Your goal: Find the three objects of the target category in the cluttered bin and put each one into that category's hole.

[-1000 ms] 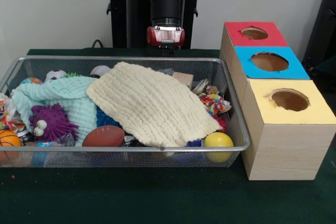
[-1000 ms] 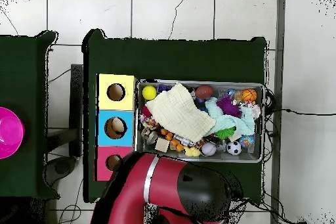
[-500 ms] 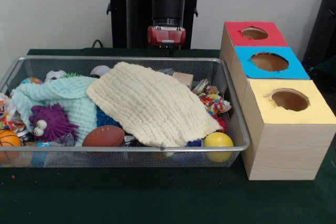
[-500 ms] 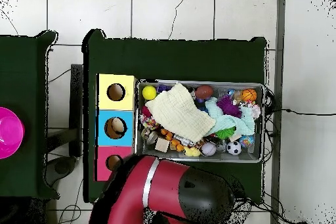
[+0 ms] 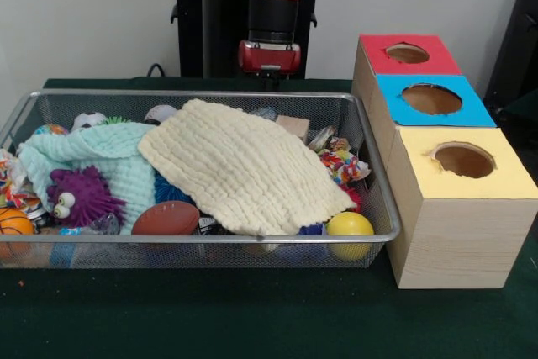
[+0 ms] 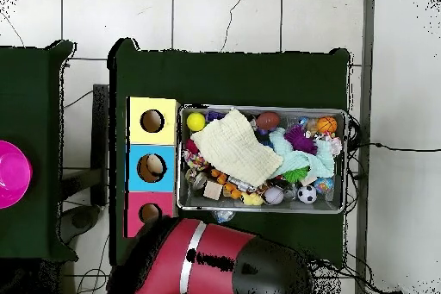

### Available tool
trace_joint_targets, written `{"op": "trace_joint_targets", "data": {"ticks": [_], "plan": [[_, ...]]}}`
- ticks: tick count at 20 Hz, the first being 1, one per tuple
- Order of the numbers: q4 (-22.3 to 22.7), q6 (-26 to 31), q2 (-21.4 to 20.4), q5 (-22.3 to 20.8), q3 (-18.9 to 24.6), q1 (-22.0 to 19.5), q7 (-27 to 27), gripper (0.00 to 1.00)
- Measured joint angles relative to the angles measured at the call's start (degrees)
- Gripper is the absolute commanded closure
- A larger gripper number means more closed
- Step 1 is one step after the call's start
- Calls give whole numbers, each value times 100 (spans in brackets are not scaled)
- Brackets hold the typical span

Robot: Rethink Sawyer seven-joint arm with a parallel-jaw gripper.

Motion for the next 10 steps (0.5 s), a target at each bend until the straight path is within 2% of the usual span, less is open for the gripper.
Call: {"op": "trace_joint_targets", "data": {"ticks": [3,10], "plan": [[19,340,-147,139,42,64,0,100],[48,692,-290,386,63,207,0,100]]}}
